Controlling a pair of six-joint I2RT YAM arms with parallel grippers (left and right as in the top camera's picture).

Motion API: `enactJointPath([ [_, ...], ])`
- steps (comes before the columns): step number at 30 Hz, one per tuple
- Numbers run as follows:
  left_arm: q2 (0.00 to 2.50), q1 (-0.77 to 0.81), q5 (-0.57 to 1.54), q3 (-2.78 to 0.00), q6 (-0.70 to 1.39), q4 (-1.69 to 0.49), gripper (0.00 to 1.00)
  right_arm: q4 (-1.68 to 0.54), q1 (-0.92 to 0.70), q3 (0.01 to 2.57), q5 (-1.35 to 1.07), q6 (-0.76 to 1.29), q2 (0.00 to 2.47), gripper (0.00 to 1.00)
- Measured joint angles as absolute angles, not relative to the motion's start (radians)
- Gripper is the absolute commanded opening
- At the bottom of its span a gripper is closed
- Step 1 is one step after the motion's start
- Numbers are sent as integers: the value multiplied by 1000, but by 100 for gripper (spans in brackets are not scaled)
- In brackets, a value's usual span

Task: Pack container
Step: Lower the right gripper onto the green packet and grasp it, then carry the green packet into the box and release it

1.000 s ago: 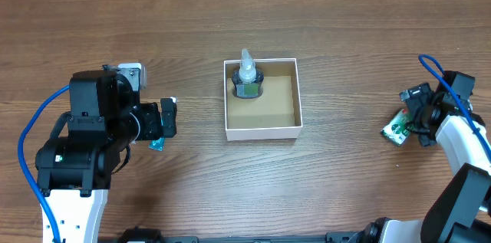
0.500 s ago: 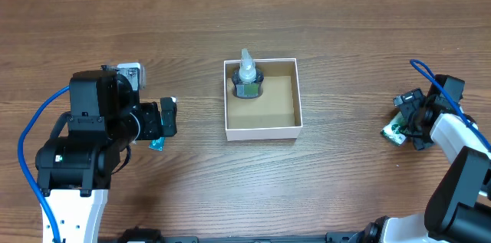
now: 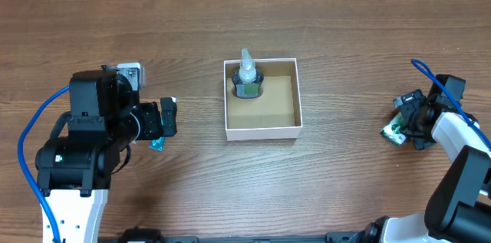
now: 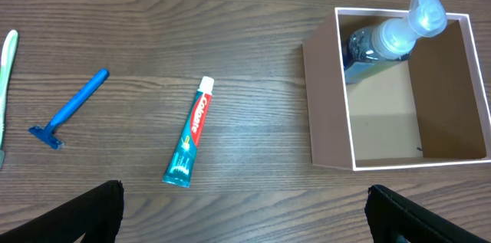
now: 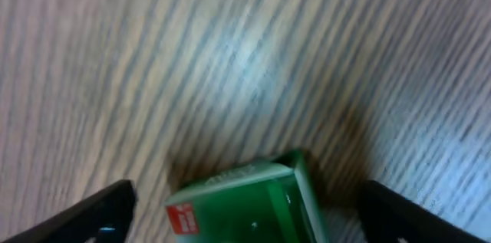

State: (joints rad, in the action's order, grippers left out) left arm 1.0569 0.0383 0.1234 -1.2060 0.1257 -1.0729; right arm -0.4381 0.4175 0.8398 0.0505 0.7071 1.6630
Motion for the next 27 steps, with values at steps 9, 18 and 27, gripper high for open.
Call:
enactJointPath([
  [9,1057,38,123,-1206,126,-1073,100,-466,419,841,2,725,1666,53],
  [18,1057,38,123,-1206,126,-1073,100,-472,419,842,-19,733,1666,24],
  [27,1057,38,123,-1206,126,-1063,100,-621,418,901,-62,706,1677,4],
])
